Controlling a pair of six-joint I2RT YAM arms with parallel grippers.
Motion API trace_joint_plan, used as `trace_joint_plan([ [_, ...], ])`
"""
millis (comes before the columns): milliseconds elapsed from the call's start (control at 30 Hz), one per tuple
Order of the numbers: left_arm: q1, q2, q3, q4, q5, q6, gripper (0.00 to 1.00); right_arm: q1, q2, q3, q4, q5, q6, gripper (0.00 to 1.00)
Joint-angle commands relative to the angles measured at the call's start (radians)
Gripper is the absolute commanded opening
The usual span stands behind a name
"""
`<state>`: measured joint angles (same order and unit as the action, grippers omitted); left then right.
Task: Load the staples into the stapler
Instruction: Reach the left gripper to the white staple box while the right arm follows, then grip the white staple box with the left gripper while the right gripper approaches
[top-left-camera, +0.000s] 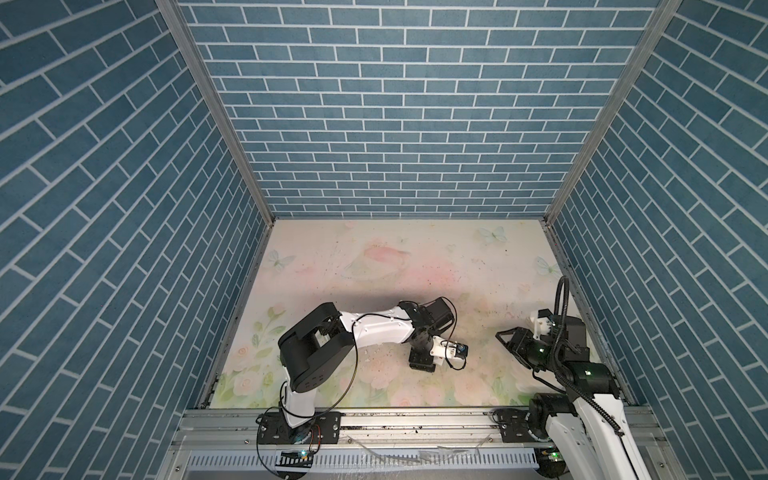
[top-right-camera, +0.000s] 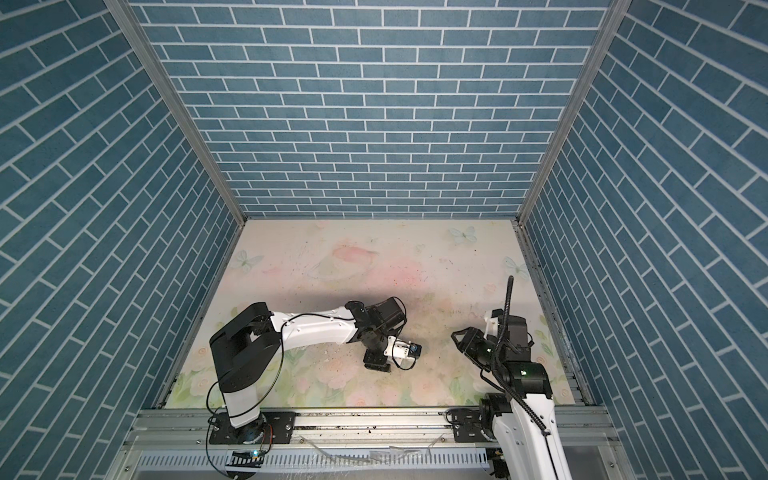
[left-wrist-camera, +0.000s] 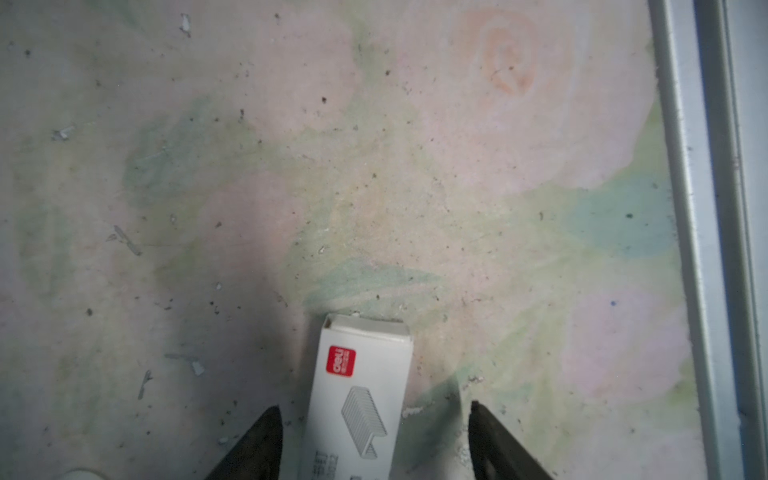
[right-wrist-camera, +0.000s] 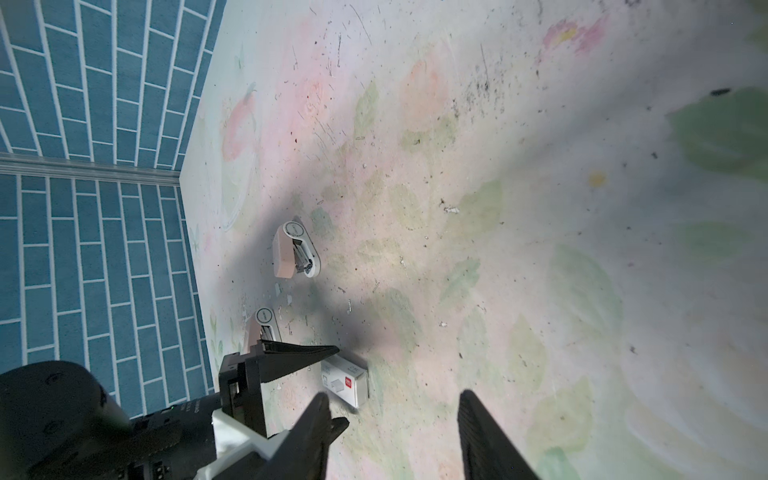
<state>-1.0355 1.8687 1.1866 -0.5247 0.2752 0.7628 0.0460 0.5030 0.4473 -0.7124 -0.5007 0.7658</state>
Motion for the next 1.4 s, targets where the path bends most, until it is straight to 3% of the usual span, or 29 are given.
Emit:
trace_joint_plan([
  [0, -0.004, 0.003, -0.005, 0.047, -0.032, -0.019, 0.72, 0.003, -0.008, -0.016, -0.037, 0.016, 0.033, 0.51],
  [367, -0.006, 0.004, -0.03, 0.029, -0.025, -0.027, 0.69, 0.003, -0.014, -0.012, -0.051, 0.007, 0.017, 0.49],
  [733, -0.01, 0.033, 0.0, -0.011, -0.01, -0.086, 0.47, 0.003, 0.104, -0.045, 0.062, -0.136, -0.016, 0.47],
  [1367, -0.026, 0.089, 0.036, 0.034, -0.013, -0.254, 0.43, 0.002, 0.328, -0.076, 0.222, -0.242, -0.062, 0.47],
])
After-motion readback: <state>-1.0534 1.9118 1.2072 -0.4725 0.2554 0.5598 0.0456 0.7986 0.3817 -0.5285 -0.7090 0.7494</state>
